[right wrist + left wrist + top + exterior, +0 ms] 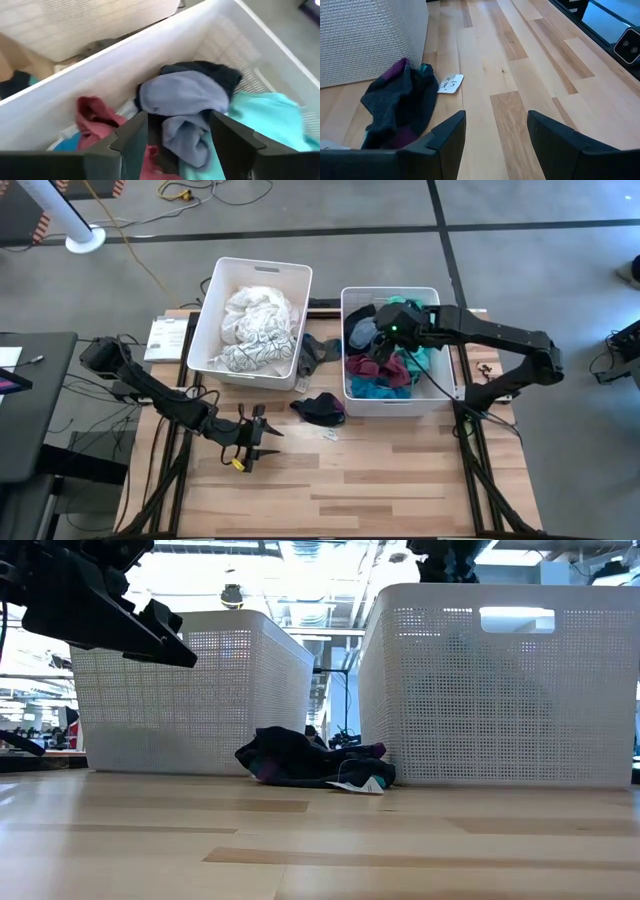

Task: Sort clothes
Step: Put the blue sock into the right white laundry bin

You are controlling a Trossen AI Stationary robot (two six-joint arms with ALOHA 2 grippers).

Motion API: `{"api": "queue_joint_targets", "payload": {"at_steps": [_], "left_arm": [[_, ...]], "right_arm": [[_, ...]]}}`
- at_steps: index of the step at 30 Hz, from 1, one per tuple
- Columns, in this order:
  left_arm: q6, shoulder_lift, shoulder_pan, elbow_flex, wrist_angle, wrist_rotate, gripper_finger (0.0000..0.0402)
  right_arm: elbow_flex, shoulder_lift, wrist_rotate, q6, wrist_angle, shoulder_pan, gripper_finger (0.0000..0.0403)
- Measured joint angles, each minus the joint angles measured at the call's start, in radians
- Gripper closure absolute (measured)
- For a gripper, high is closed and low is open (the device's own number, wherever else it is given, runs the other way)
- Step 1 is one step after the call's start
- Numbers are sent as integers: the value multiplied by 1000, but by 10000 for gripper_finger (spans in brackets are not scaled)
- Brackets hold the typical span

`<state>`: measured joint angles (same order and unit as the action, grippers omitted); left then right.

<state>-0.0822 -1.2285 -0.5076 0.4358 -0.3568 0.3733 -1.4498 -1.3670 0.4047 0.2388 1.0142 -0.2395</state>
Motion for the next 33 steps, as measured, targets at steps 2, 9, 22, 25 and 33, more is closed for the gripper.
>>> {"api": "queue_joint_targets", "payload": {"at_steps": [2,9,22,25,33], "left_arm": [[-6,0,0,0,0,0,196],[-11,0,1,0,-4,4,196],[-10,0,2,0,1,6,196],[-11,0,2,0,6,6,196],[-4,0,4,0,6,6,196]], "right_arm": [[0,-3,29,0,0,0,182],[0,-85,51,-6,0,-49,198],[0,-422,-7,-44,60,-154,216],[0,-468,-7,-58,69,-153,219],[0,-359,-13,-48,76,-122,231]]}}
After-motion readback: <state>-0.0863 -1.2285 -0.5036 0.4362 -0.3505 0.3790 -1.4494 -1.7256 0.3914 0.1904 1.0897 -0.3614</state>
